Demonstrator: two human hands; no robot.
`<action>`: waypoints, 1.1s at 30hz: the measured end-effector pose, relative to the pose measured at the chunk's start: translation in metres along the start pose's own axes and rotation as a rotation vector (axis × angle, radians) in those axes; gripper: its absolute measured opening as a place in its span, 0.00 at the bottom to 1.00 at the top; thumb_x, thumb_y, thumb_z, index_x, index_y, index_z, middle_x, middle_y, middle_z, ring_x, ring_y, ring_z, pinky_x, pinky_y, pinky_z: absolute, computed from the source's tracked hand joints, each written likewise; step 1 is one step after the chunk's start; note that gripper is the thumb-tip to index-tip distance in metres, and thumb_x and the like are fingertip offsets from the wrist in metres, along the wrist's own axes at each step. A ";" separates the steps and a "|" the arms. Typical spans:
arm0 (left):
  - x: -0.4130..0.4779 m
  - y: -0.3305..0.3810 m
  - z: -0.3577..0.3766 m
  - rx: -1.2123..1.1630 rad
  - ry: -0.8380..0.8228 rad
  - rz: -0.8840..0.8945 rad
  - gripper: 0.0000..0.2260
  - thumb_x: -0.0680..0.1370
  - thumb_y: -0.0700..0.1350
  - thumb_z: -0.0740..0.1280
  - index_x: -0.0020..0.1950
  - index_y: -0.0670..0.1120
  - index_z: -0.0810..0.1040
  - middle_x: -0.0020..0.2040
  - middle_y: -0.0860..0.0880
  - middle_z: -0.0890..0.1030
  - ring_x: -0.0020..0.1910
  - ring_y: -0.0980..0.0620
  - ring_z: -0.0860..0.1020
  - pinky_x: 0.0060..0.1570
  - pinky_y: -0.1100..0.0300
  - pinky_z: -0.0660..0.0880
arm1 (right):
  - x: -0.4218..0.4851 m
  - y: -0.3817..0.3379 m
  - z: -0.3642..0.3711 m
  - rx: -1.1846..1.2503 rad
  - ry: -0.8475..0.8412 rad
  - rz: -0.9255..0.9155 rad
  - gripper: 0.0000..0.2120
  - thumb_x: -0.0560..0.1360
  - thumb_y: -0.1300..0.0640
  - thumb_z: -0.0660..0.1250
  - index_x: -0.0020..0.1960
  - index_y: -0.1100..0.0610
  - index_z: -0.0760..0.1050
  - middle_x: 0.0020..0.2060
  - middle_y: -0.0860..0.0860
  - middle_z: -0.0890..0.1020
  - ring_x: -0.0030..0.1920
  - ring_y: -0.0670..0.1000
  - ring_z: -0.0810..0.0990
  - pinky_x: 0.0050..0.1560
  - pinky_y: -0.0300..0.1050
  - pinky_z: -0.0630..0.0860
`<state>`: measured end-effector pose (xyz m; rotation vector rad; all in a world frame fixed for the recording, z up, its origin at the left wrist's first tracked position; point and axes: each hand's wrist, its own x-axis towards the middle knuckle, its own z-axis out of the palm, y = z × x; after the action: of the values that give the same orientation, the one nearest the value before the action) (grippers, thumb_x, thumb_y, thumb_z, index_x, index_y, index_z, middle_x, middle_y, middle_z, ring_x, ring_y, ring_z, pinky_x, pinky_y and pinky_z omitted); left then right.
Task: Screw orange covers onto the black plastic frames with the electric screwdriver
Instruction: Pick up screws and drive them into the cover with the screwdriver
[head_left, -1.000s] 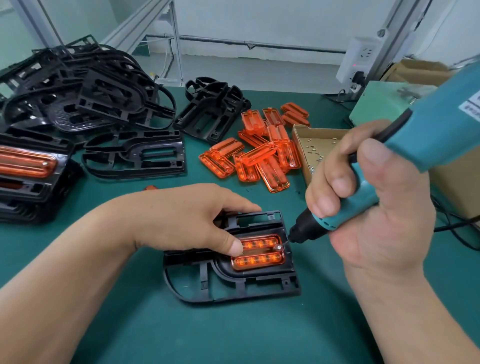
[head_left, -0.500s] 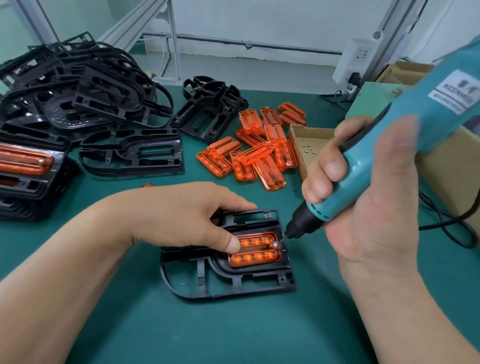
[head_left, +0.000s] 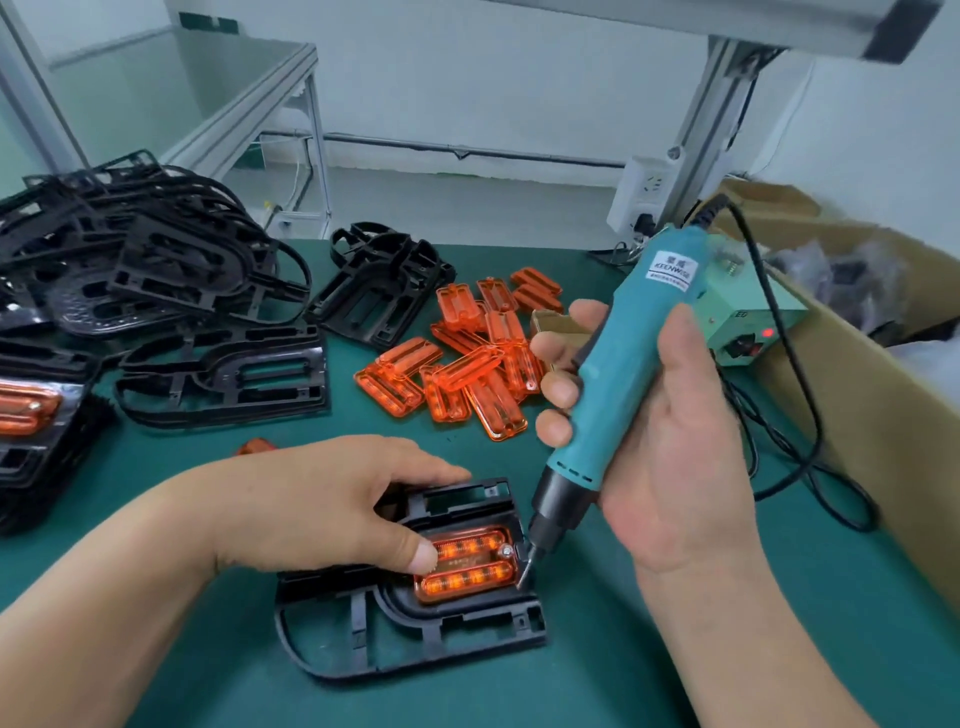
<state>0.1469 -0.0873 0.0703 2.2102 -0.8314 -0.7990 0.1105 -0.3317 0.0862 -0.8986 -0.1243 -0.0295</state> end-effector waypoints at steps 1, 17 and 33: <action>0.000 0.000 0.000 -0.007 -0.002 -0.004 0.25 0.77 0.53 0.77 0.71 0.70 0.75 0.57 0.66 0.78 0.59 0.65 0.78 0.57 0.71 0.71 | 0.000 -0.001 0.000 0.006 -0.009 0.011 0.25 0.84 0.38 0.58 0.68 0.58 0.72 0.54 0.63 0.81 0.41 0.53 0.76 0.38 0.46 0.76; 0.003 -0.008 -0.003 -0.007 -0.029 -0.018 0.28 0.75 0.63 0.75 0.71 0.77 0.69 0.63 0.69 0.75 0.67 0.68 0.73 0.69 0.63 0.67 | -0.004 0.002 0.001 0.004 0.039 0.013 0.26 0.87 0.42 0.56 0.71 0.62 0.73 0.54 0.61 0.81 0.40 0.53 0.75 0.34 0.45 0.75; 0.002 -0.003 -0.003 -0.003 -0.021 -0.014 0.28 0.76 0.61 0.76 0.73 0.72 0.71 0.62 0.66 0.77 0.66 0.62 0.76 0.71 0.54 0.70 | -0.003 -0.002 -0.005 -0.037 0.070 -0.001 0.26 0.85 0.35 0.58 0.60 0.58 0.78 0.46 0.58 0.79 0.30 0.51 0.73 0.29 0.43 0.71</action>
<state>0.1514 -0.0861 0.0697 2.2111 -0.8252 -0.8313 0.1074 -0.3370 0.0844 -0.9329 -0.0590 -0.0645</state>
